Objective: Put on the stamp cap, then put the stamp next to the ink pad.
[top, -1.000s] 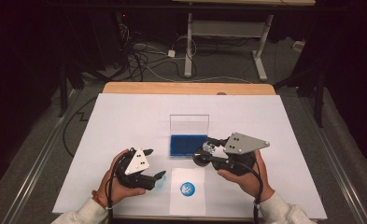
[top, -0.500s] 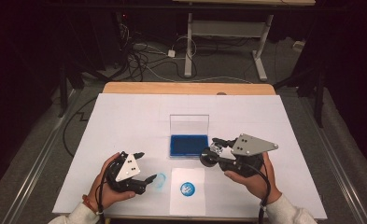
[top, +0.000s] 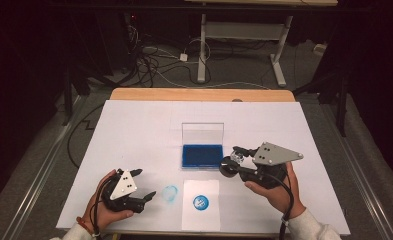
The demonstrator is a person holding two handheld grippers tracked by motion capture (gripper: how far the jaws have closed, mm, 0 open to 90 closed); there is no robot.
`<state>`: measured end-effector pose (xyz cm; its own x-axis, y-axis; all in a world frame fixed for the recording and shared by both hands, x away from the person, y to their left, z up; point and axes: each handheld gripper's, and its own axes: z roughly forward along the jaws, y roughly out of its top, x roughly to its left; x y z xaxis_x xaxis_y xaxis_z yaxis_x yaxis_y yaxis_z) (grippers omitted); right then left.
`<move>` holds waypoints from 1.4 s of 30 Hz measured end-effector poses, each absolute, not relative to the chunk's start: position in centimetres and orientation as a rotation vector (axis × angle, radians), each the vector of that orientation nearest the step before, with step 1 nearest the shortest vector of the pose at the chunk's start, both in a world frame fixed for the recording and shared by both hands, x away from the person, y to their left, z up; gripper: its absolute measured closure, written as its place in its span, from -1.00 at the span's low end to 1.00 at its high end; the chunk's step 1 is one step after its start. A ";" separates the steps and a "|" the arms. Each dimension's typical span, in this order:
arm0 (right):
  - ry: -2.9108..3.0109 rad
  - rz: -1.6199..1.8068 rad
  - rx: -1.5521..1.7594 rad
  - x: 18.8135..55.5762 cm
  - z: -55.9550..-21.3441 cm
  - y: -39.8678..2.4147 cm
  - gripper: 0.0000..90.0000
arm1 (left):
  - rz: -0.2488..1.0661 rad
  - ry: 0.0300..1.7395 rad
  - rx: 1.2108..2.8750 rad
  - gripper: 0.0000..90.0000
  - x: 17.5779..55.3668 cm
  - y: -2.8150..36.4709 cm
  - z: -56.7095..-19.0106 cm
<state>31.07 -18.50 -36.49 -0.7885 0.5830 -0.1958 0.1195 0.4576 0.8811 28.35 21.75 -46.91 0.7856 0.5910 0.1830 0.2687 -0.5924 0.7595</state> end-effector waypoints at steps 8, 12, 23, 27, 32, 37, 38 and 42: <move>2.218 1.284 0.624 31.5 -36.3 -19.2 0.28 | 0.538 0.649 2.206 -0.60 28.4 21.9 -47.0; 2.216 1.269 0.627 31.8 -36.4 -19.3 0.28 | 0.533 0.646 2.213 -0.60 28.3 21.8 -47.1; 2.209 1.254 0.667 33.0 -36.0 -19.8 0.28 | 0.506 0.646 2.217 -0.60 28.4 21.8 -47.3; 2.203 1.239 0.680 33.6 -35.7 -19.9 0.28 | 0.504 0.650 2.232 -0.60 28.3 21.7 -47.4; 2.202 1.210 0.698 34.5 -35.1 -20.1 0.28 | 0.513 0.654 2.226 -0.60 28.2 21.7 -47.3; 2.219 1.162 0.696 35.6 -34.6 -20.1 0.28 | 0.521 0.658 2.241 -0.60 28.1 21.4 -47.4; 2.222 1.155 0.702 35.8 -34.6 -20.0 0.28 | 0.519 0.656 2.241 -0.60 28.1 21.4 -47.4; 2.223 1.131 0.708 36.6 -34.4 -19.9 0.28 | 0.520 0.653 2.240 -0.60 28.1 21.4 -47.3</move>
